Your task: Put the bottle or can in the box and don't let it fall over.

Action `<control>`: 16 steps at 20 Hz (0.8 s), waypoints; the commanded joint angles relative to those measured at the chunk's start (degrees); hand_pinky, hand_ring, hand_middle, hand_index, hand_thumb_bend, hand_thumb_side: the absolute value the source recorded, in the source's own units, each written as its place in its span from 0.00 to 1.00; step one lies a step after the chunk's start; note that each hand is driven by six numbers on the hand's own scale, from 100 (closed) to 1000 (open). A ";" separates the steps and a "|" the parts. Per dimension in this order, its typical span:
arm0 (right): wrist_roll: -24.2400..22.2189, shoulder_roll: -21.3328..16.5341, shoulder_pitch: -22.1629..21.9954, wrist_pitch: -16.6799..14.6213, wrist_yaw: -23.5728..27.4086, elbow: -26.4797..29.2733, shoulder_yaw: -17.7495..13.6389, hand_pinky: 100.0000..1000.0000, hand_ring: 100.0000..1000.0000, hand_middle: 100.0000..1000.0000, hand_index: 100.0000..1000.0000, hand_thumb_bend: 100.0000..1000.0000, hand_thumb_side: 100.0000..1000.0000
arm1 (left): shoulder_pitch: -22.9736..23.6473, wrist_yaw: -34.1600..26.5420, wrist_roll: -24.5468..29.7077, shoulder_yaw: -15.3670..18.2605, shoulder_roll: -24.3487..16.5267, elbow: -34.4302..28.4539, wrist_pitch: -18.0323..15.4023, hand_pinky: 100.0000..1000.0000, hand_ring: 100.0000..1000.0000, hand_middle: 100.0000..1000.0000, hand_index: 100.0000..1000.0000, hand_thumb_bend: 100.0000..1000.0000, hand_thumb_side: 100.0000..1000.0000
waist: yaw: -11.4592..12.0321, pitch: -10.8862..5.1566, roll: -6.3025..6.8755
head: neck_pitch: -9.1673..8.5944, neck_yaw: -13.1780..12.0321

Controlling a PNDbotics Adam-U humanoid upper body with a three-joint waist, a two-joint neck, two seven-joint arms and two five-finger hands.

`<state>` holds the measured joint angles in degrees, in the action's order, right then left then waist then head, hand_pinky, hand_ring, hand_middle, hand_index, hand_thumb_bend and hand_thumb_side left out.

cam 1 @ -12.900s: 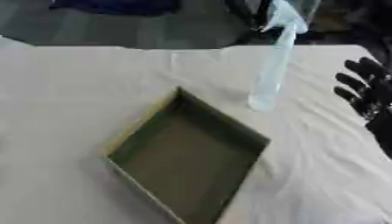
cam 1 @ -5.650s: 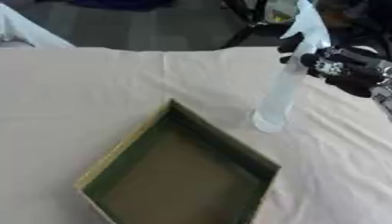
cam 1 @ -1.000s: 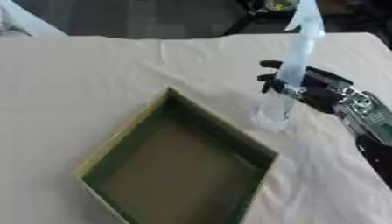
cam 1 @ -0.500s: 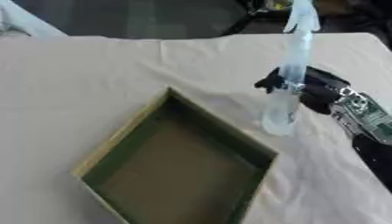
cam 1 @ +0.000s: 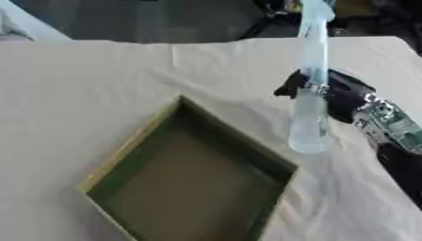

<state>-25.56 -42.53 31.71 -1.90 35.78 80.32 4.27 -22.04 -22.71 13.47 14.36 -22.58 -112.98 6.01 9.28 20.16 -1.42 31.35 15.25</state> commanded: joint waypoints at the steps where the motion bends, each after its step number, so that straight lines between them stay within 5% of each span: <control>1: 0.20 -1.88 0.84 -0.18 2.01 2.11 -1.06 1.00 0.72 0.00 0.56 0.00 0.41 | -0.32 -0.34 0.12 0.25 -1.00 -0.53 -0.05 0.91 0.92 0.85 0.68 0.06 0.74 | -0.12 -1.61 0.09 | -0.74 0.11; 16: 4.06 -2.80 1.34 -0.11 14.86 12.53 -3.85 0.92 0.62 0.00 0.51 0.00 0.41 | 0.03 -0.29 0.21 0.25 -1.27 -0.53 0.01 0.92 0.88 0.84 0.67 0.06 0.74 | -0.52 -2.07 -0.11 | -0.26 -0.02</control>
<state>-22.16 -42.86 32.10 -1.98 48.78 90.39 1.68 -21.66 -22.71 13.53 14.35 -22.60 -112.97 6.06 8.82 19.74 -1.59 31.41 15.25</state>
